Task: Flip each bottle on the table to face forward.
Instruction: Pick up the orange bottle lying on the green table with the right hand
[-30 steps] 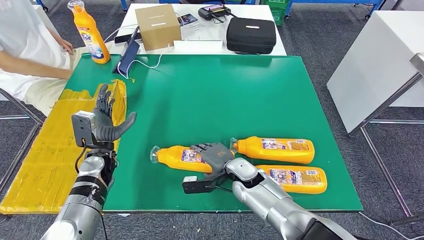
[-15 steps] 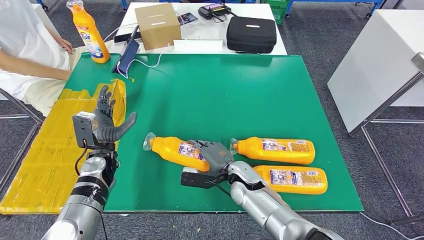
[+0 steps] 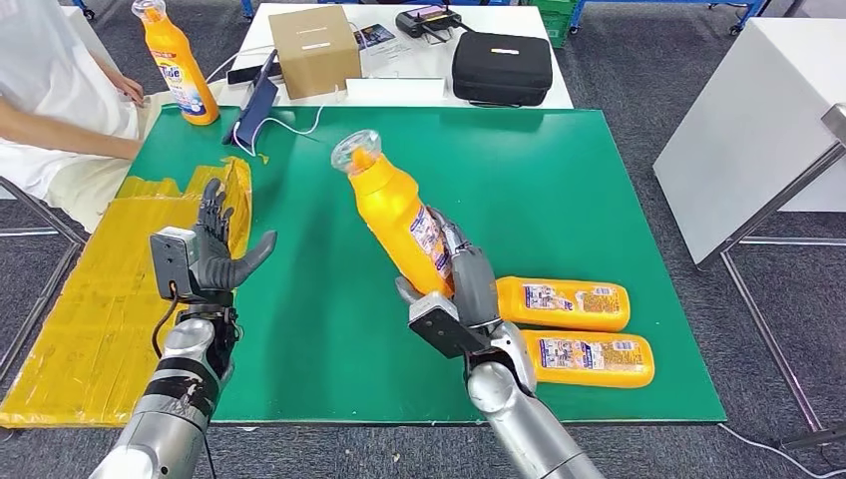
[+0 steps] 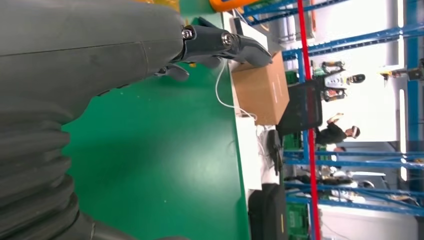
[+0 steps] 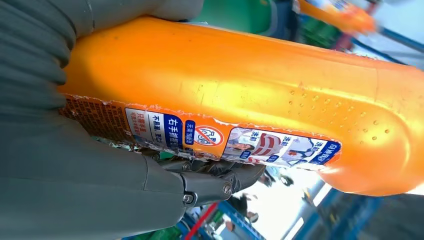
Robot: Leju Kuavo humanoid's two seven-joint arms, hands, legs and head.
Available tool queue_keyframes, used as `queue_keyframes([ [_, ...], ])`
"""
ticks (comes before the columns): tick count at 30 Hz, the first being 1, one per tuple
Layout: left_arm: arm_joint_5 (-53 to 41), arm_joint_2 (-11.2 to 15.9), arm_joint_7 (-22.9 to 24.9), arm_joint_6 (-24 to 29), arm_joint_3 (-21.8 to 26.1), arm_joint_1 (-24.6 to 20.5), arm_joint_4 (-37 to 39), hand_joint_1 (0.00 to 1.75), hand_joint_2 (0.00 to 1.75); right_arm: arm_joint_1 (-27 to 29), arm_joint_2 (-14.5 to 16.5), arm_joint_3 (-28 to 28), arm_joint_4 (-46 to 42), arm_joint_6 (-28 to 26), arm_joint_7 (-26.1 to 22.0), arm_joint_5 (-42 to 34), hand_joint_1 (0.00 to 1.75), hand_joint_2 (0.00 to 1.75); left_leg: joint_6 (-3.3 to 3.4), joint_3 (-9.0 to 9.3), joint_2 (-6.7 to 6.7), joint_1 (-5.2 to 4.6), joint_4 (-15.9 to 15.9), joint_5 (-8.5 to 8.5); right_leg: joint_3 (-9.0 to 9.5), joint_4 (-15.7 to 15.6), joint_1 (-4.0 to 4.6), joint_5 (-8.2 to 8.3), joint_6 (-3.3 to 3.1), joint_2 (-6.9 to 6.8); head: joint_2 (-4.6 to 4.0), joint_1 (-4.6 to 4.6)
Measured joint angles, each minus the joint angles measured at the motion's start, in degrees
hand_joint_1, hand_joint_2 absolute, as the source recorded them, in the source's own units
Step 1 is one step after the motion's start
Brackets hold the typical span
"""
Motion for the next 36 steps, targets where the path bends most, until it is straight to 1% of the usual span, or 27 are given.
queue_keyframes([
  [8, 3.1, -0.5, 3.7, -6.0, -0.8, -0.5, 2.2, 0.00, 1.75, 2.6, 0.7, -2.9, -5.3, -1.1, -3.7, -3.0, 1.75, 1.75, 0.00, 0.00, 0.01, 0.00, 0.0, 0.00, -0.02, 0.0, 0.00, 0.01, 0.01, 0.00, 0.00, 0.01],
  [12, 6.4, -0.9, 5.0, -14.1, -2.5, -1.0, 3.8, 0.00, 1.75, 3.0, 1.0, -3.4, -6.5, -1.4, -4.9, -3.6, 1.75, 1.75, 0.00, -0.01, 0.02, 0.00, 0.0, 0.00, -0.01, 0.0, 0.00, 0.01, 0.01, 0.01, 0.00, 0.00],
  [14, 7.6, -1.3, 5.1, -16.4, -3.3, -1.2, 4.1, 0.00, 1.75, 3.0, 1.0, -3.5, -6.6, -1.3, -4.9, -3.7, 1.75, 1.75, 0.00, -0.01, 0.02, 0.00, 0.0, 0.00, -0.01, 0.0, 0.00, 0.01, 0.01, 0.01, 0.00, 0.01],
  [24, 8.9, -1.5, 5.7, -17.5, -4.6, -1.2, 4.2, 0.00, 1.75, 3.0, 1.1, -3.8, -6.6, -1.0, -5.0, -4.0, 1.75, 1.75, 0.00, -0.01, 0.01, 0.01, 0.0, 0.00, -0.01, 0.0, 0.01, 0.01, 0.01, 0.01, 0.00, 0.00],
  [27, 10.5, -1.6, 5.8, -20.1, -5.4, -1.1, 4.0, 0.00, 1.75, 2.9, 1.1, -3.8, -6.5, 0.1, -4.9, -4.0, 1.75, 1.75, 0.00, -0.02, 0.00, 0.01, 0.0, 0.00, 0.00, 0.0, 0.01, 0.01, 0.01, 0.00, 0.00, 0.01],
  [31, 13.9, -1.7, 6.7, -24.0, -8.2, 0.1, -0.1, 0.00, 1.75, 2.3, 1.4, -3.6, -4.1, 2.1, -4.6, -2.8, 1.75, 1.75, 0.00, -0.05, -0.01, 0.00, 0.0, 0.00, 0.00, 0.0, 0.01, 0.01, 0.01, 0.00, 0.00, 0.01],
  [36, 16.5, -1.7, 7.4, -24.4, -13.1, 2.8, -8.4, 0.00, 1.75, 2.1, 2.1, -2.8, -0.1, 2.2, -4.6, 0.4, 1.75, 1.75, 0.00, -0.07, -0.03, 0.00, 0.0, 0.00, -0.01, 0.0, 0.01, 0.01, 0.01, -0.01, 0.00, 0.00],
])
